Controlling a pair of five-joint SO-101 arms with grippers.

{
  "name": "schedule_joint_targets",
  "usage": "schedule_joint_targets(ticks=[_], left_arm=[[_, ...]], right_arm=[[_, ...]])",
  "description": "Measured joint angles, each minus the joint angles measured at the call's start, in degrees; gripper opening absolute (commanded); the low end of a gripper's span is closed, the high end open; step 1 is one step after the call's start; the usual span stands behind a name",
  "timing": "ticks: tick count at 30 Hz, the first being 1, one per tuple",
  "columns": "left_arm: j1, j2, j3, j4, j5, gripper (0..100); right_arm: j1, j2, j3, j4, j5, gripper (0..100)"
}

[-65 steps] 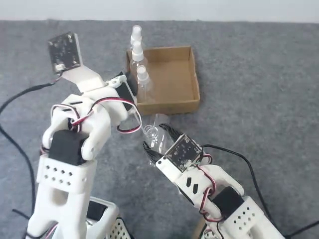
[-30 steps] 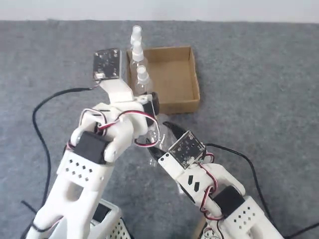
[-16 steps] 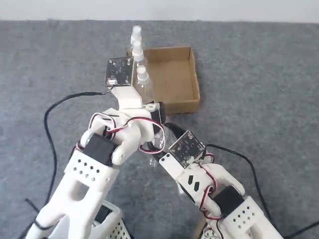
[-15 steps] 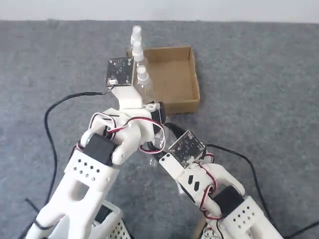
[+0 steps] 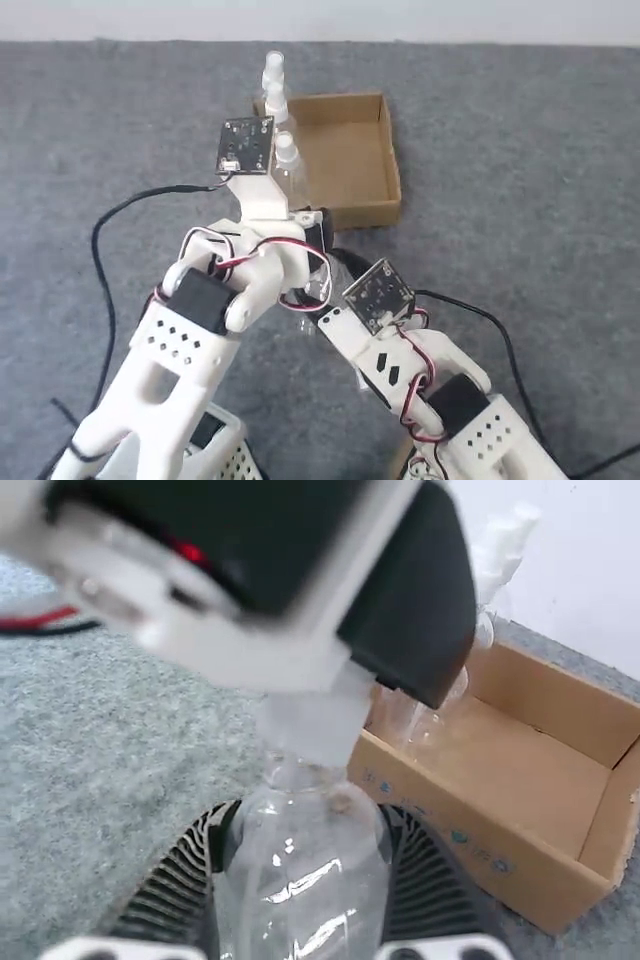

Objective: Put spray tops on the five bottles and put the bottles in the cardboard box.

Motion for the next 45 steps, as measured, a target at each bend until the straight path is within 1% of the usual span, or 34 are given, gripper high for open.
schedule_joint_targets(ticks=[4, 7, 11, 13, 19, 21, 25, 27, 37, 45], left_arm=[[0.0, -3.0, 0.5, 0.0, -1.0, 1], [0.1, -7.6, 3.8, -0.1, -1.1, 1], [0.1, -13.4, 8.8, -3.3, -1.3, 1], [0.1, -15.1, 10.7, -4.9, -2.5, 1], [0.2, -16.4, 12.0, -6.2, -4.1, 1], [0.2, -16.5, 12.0, -6.3, -4.1, 4], [0.2, -16.5, 12.0, -6.3, -4.4, 14], [-0.1, -16.6, 12.3, -6.3, -4.4, 17], [0.0, -17.2, 13.5, -6.2, -4.5, 18], [0.0, -17.2, 8.8, -0.1, -4.6, 18]], right_arm=[[-0.1, -0.3, -0.1, 0.0, -1.1, 0.6], [-0.1, -0.1, -0.1, 0.0, -2.5, 0.6], [-0.1, -0.1, -0.1, 0.0, -3.0, 0.6], [-0.1, -0.1, -0.1, 0.0, -3.1, 0.6], [-0.1, -0.1, -0.1, 0.0, -3.1, 0.6], [-0.1, -0.1, -0.1, 0.0, -3.1, 0.6], [0.2, -0.1, 0.0, 0.0, -3.2, 0.6], [1.7, 0.0, 0.1, 0.0, -3.3, 0.6], [2.0, 0.0, 0.1, 0.0, -1.9, 0.6], [2.2, 0.0, 0.1, 0.0, -1.9, 0.6]])
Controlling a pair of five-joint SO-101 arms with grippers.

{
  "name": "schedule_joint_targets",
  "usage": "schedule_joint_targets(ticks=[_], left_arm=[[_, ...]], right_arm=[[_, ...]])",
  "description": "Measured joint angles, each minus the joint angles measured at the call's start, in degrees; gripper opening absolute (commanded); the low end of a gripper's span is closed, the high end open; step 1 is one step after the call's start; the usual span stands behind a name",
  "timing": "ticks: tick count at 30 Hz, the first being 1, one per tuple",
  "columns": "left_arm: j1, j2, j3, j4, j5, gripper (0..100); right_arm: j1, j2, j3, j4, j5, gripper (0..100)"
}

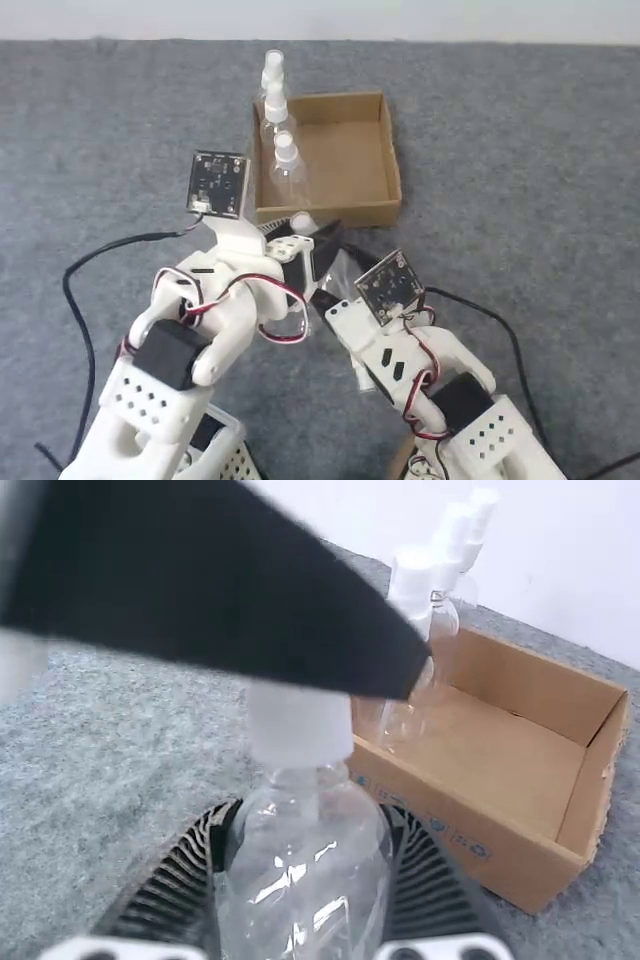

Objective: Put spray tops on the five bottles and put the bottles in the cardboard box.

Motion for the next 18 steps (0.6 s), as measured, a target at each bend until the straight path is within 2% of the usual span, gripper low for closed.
schedule_joint_targets(ticks=[12, 18], left_arm=[[-0.2, -0.1, -2.4, 1.7, -0.2, 17], [-6.6, -0.1, -5.0, 1.7, 0.1, 17]], right_arm=[[0.0, 0.0, 0.0, 0.0, 2.3, 0.6], [0.3, 0.0, 0.0, 0.0, 2.9, 0.6]])
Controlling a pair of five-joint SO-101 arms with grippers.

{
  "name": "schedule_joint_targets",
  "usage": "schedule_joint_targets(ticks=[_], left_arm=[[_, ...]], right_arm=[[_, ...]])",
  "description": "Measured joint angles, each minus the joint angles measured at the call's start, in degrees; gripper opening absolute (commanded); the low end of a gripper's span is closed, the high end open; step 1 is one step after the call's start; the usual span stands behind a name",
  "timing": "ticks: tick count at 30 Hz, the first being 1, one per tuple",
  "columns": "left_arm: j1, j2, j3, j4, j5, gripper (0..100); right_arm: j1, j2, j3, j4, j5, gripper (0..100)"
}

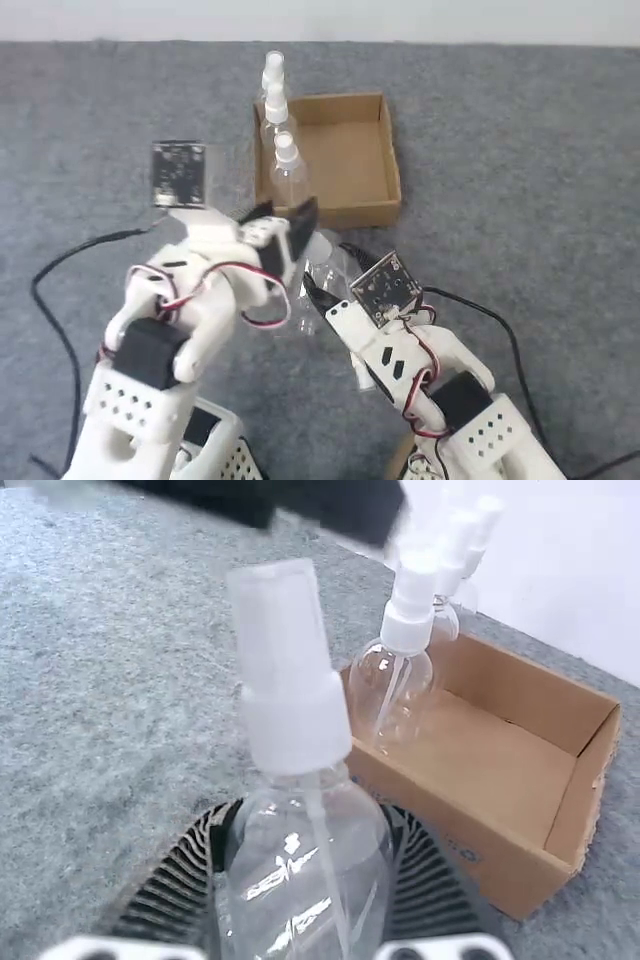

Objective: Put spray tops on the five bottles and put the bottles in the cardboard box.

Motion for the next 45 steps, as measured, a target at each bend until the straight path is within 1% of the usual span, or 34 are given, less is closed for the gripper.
schedule_joint_targets(ticks=[12, 22, 26, 32, 35, 38, 41, 45], left_arm=[[-8.2, 0.0, -0.9, 0.0, -0.2, 17], [-14.8, 0.0, -0.9, 0.0, 4.8, 17], [-14.5, 0.0, -0.1, -1.1, 5.0, 17], [-14.7, 0.0, 8.2, -10.8, 5.2, 17], [-14.5, 0.0, 10.4, -14.0, 5.2, 17], [-13.5, 0.0, 11.3, -14.8, 4.7, 17], [-11.0, 0.0, 12.3, -14.8, 2.9, 17], [-8.1, 0.0, 13.3, -14.8, 2.5, 17]], right_arm=[[0.0, 0.0, 0.0, 0.0, 0.0, 0.6], [0.0, 0.0, 0.0, 0.0, 0.0, 0.6], [0.0, 0.0, 0.0, 0.0, 0.0, 0.6], [0.0, 0.0, 0.0, 0.0, 0.0, 0.6], [0.0, 0.0, -0.4, 0.0, 0.0, 0.6], [-0.4, 0.0, -0.9, 0.0, 0.0, 0.6], [-1.8, 0.0, -0.9, 0.0, 0.1, 0.6], [-2.1, 0.0, -0.9, 0.2, 0.2, 0.6]])
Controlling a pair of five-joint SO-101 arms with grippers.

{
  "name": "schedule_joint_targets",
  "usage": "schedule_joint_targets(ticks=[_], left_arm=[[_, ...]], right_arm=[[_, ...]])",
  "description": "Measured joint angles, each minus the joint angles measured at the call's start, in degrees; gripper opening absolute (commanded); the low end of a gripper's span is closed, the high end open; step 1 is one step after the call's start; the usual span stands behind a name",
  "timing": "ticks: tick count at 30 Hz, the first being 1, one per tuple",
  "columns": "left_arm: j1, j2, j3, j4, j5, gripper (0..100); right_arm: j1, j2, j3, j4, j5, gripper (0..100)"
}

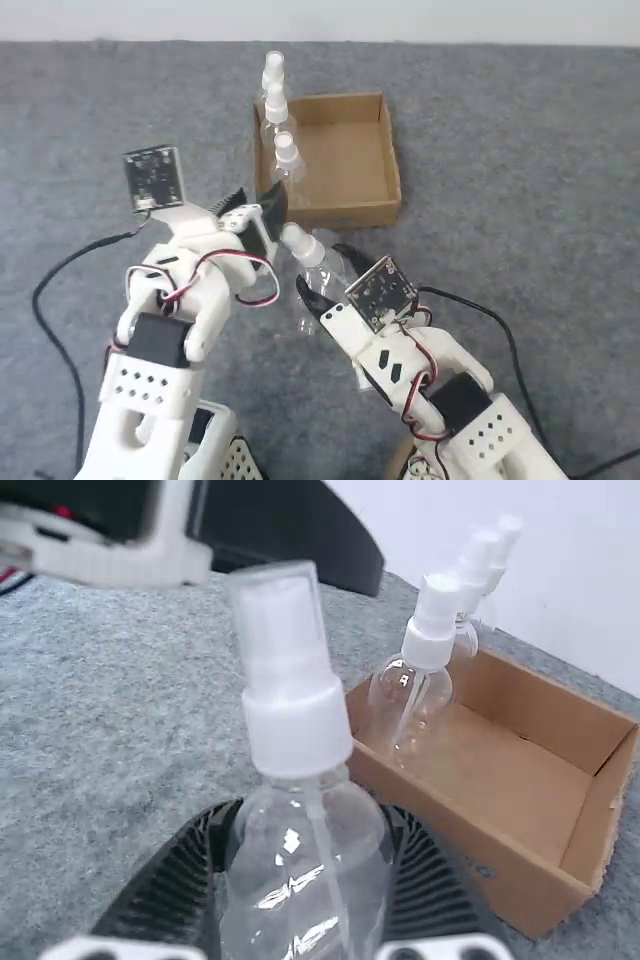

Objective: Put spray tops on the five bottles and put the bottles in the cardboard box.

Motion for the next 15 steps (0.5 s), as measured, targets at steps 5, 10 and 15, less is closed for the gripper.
schedule_joint_targets(ticks=[5, 10, 15], left_arm=[[3.3, -0.1, 0.4, 0.0, 0.0, 17], [7.6, -0.7, 1.4, -1.1, -3.7, 17], [9.1, -0.8, 1.7, -1.2, -4.5, 17]], right_arm=[[0.1, 0.0, 0.1, 0.7, 0.1, 0.6], [0.2, 0.1, 0.3, 0.8, 0.2, 0.6], [0.2, 0.2, 0.3, 0.8, 0.2, 0.6]])
